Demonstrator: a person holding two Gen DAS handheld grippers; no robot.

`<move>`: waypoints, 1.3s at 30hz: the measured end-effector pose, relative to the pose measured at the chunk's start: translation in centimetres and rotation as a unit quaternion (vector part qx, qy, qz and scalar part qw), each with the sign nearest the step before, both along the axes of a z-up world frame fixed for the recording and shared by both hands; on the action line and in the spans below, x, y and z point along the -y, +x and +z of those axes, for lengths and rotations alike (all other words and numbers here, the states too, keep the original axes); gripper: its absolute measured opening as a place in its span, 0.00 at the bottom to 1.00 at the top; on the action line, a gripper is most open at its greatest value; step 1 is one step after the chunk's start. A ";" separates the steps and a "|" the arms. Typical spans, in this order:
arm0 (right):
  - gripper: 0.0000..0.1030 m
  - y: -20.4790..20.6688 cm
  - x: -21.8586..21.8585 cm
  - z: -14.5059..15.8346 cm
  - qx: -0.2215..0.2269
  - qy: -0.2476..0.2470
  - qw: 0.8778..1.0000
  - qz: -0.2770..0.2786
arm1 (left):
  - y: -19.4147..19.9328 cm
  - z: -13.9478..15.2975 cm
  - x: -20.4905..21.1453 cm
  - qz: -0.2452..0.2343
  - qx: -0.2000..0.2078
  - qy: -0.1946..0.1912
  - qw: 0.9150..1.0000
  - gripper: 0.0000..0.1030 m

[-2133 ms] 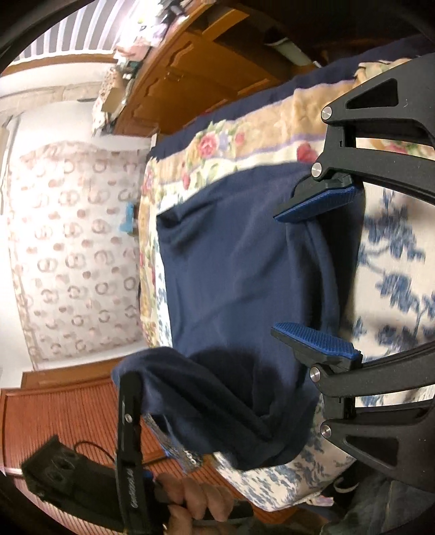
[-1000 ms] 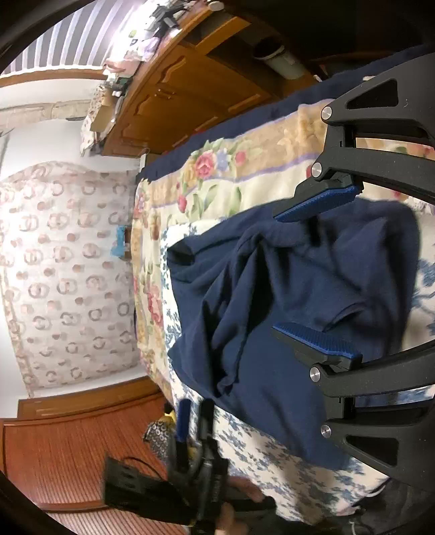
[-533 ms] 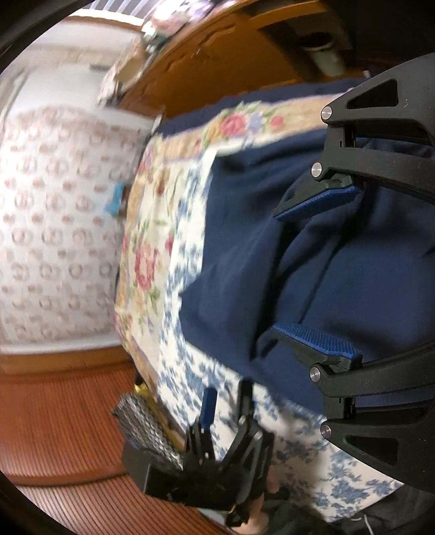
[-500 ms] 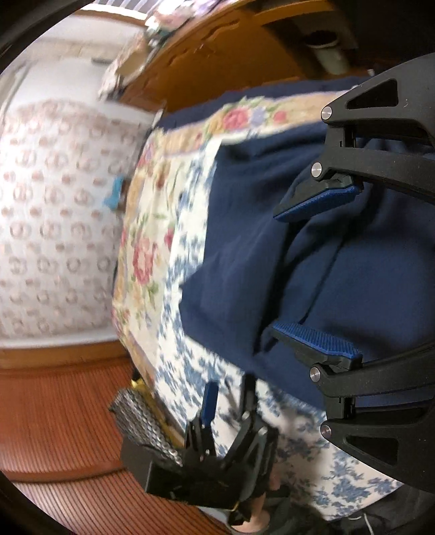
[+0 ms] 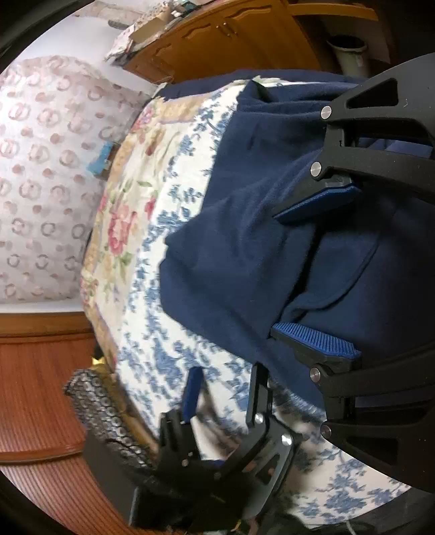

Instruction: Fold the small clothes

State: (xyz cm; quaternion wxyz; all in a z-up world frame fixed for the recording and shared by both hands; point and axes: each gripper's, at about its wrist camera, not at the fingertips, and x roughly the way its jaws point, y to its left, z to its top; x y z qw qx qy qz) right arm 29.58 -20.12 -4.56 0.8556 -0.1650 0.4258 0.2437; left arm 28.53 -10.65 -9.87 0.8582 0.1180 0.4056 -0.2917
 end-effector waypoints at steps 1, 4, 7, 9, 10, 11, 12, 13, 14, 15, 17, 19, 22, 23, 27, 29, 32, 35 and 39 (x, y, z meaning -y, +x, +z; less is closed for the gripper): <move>0.63 -0.1 0.0 -0.2 0.001 -0.005 1.000 0.003 | 0.0 0.0 -0.1 0.000 -0.001 -0.002 1.000 0.72; 0.63 -0.4 -0.2 -0.4 0.004 -0.020 1.000 0.011 | 0.0 0.0 -0.1 0.000 -0.001 -0.003 1.000 0.72; 0.63 -0.6 -0.4 -0.7 0.011 -0.040 0.999 0.022 | 0.1 0.0 -0.3 0.001 0.000 -0.001 1.000 0.73; 0.62 -0.7 -0.4 -1.1 0.015 -0.054 0.998 0.028 | 0.0 0.0 -0.3 0.001 0.002 0.000 1.000 0.73; 0.58 -0.8 -0.4 -1.1 0.017 -0.056 0.998 0.029 | 0.0 0.0 -0.3 0.001 0.002 0.000 1.000 0.73; 0.55 -0.7 -0.2 -1.0 0.019 -0.055 0.998 0.026 | 0.0 0.0 -0.3 0.001 0.002 0.000 1.000 0.73; 0.48 -0.6 0.0 -1.0 0.019 -0.053 0.998 0.023 | 0.0 0.0 -0.3 0.001 0.002 0.001 1.000 0.73; 0.35 -0.5 0.3 -0.8 0.019 -0.051 0.998 0.021 | 0.0 0.0 -0.3 0.001 0.002 0.001 1.000 0.73; 0.27 -0.4 0.6 -0.8 0.018 -0.050 0.998 0.017 | 0.0 0.0 -0.3 0.001 0.003 0.001 1.000 0.73; 0.12 -0.2 1.0 -0.7 0.015 -0.048 0.999 0.012 | 0.0 0.0 -0.4 0.002 0.003 0.001 1.000 0.74; 0.07 0.0 1.5 -0.4 0.012 -0.034 0.999 0.008 | 0.0 0.0 -0.4 0.003 0.003 0.001 1.000 0.74; 0.05 -0.1 1.7 0.1 0.024 -0.030 0.999 0.001 | -0.1 0.0 -0.3 0.007 0.004 0.003 1.000 0.77; 0.05 0.4 3.2 2.2 0.049 0.002 0.998 -0.031 | 0.1 -0.1 -0.5 0.021 0.002 0.005 1.000 0.82; 0.05 0.8 4.0 2.8 0.050 0.019 0.998 -0.044 | 0.0 -0.1 -0.5 0.021 0.003 0.005 1.000 0.82; 0.05 2.8 6.6 4.6 0.060 0.036 0.994 -0.084 | 0.0 0.0 -0.6 0.017 0.002 0.003 1.000 0.82; 0.04 3.9 7.9 5.1 0.064 0.038 0.992 -0.104 | 0.0 0.2 -0.9 0.015 0.008 -0.003 1.000 0.82; 0.02 5.3 9.1 5.8 0.079 0.021 0.988 -0.128 | -0.5 1.4 -1.3 0.009 0.022 -0.032 0.999 0.82; 0.02 6.5 9.9 6.1 0.082 0.007 0.985 -0.153 | -1.0 2.9 -1.8 0.005 0.043 -0.059 0.997 0.82; 0.02 7.7 11.6 5.5 0.069 -0.023 0.978 -0.198 | -1.2 3.6 -2.4 0.003 0.053 -0.078 0.996 0.82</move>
